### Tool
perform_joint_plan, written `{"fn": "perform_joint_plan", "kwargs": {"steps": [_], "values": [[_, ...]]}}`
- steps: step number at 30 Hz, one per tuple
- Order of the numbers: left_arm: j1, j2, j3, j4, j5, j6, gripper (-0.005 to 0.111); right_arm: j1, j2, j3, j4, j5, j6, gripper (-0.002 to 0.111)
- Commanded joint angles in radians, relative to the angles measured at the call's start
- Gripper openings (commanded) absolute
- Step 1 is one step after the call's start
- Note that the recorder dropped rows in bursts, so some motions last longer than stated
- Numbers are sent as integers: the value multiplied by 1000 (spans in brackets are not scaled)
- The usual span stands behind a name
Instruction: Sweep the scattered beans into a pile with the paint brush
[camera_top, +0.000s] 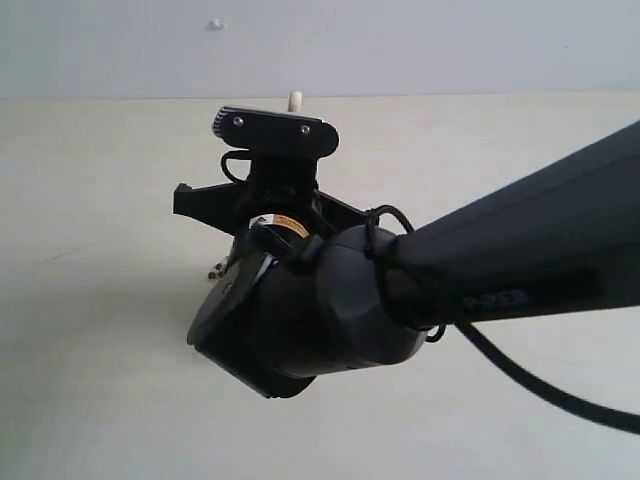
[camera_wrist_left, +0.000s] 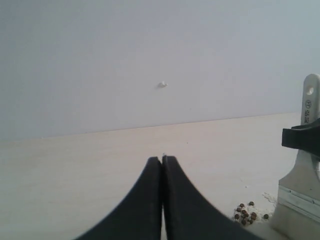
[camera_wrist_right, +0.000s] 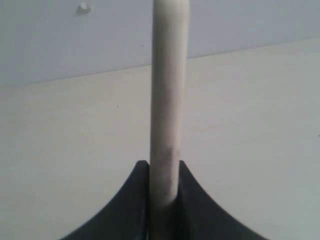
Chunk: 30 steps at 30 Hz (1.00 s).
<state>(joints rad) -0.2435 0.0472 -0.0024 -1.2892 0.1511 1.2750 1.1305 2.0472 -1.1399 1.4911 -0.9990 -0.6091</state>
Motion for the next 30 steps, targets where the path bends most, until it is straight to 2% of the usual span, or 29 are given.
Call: {"fn": "perform_joint_plan", "kwargs": {"steps": [1,8,12,18,22,26,30], "values": [[-1,-5,2,-5,1,-3,0,39,-50,-5,-73,-5,80,0],[-1,-5,2,-5,1,-3,0,50,-21,-5,-324,-38,332,0],[-1,-5,2,-5,1,-3,0,20,58,-46,-351,-97,420,0],[-1,-5,2,-5,1,-3,0,-10,167,-173,-349,-42,409,0],[-1,-5,2,-5,1,-3,0,-13,198,-235,-334,-19,303,0],[-1,-5,2,-5,1,-3,0,-13,200,-247,-311,-21,193,0],[-1,-5,2,-5,1,-3,0,-13,200,-247,-304,-23,195,0]]}}
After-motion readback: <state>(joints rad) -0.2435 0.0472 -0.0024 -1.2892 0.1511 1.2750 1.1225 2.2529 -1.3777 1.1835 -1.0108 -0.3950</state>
